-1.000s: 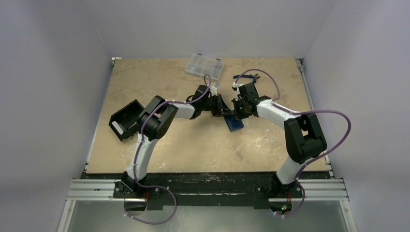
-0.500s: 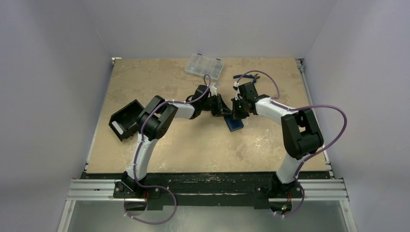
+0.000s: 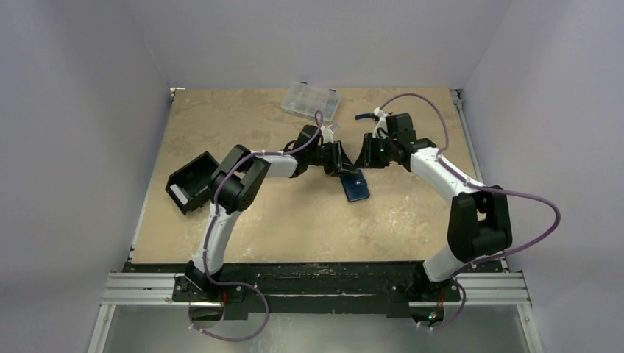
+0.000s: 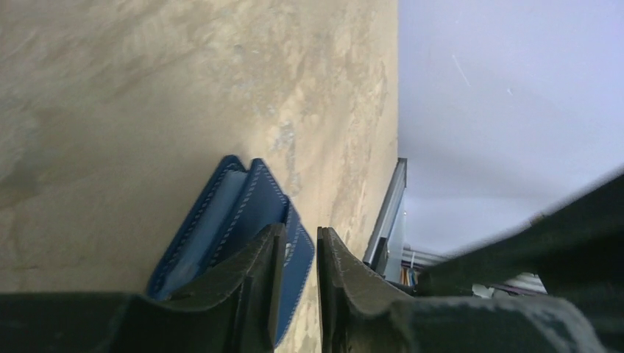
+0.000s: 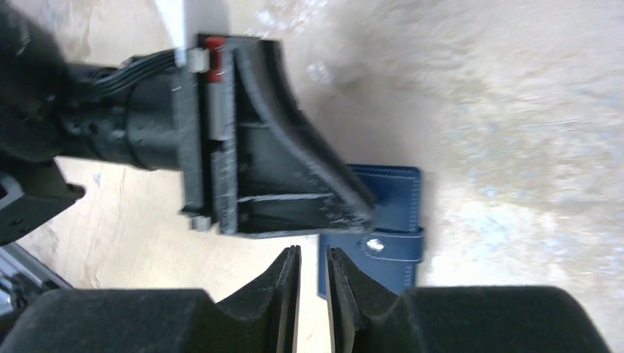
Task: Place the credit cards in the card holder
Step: Close the card holder at the center of the board, then reset both arms
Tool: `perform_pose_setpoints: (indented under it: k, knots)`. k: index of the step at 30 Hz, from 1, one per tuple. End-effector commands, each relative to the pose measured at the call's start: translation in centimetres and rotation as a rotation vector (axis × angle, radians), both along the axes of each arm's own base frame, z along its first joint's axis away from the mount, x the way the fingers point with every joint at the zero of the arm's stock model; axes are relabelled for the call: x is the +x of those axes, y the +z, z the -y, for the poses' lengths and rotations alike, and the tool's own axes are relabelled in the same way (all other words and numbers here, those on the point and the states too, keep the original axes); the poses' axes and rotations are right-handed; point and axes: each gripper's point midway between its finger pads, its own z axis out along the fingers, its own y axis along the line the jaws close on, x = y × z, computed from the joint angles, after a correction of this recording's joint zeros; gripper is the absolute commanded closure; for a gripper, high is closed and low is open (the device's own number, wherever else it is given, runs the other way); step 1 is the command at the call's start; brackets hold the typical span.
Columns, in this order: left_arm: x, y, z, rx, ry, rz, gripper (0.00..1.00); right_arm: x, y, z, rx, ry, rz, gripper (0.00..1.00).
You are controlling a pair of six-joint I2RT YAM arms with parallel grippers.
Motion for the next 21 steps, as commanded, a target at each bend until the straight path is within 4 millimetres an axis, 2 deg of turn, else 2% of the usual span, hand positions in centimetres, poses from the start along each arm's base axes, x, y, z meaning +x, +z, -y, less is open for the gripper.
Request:
perform_pose_setpoints:
  k: [1, 7, 9, 10, 12, 16, 18, 21]
  knots:
    - [0.8, 7.3, 0.3, -0.104, -0.052, 0.1, 0.69, -0.3, 0.5, 1.8, 0.061, -0.023, 0.008, 0.69]
    - [0.7, 14.4, -2.8, -0.142, -0.064, 0.255, 0.46, -1.5, 4.4, 3.5, 0.014, -0.062, 0.106, 0.43]
    - [0.0, 17.2, -3.9, -0.136, -0.08, 0.33, 0.41, -2.0, 6.6, 3.9, 0.007, -0.057, 0.145, 0.38]
    - [-0.6, 19.6, -4.7, -0.135, -0.081, 0.392, 0.36, -2.3, 8.1, 4.0, 0.012, -0.064, 0.179, 0.34]
    - [-1.2, 22.6, -6.1, -0.082, -0.07, 0.51, 0.31, -3.2, 12.6, 4.6, 0.031, -0.086, 0.293, 0.24]
    - [-1.8, 28.9, -10.6, 0.108, 0.063, 0.749, 0.27, -5.7, 21.5, 6.6, 0.044, -0.173, 0.514, 0.04]
    - [-2.3, 33.1, -13.5, 0.169, 0.179, 0.881, 0.23, -7.3, 25.6, 7.8, 0.044, -0.211, 0.62, 0.01]
    - [-3.2, 38.9, -17.9, 0.24, 0.364, 1.034, 0.19, -9.5, 30.1, 9.7, 0.036, -0.285, 0.737, 0.01]
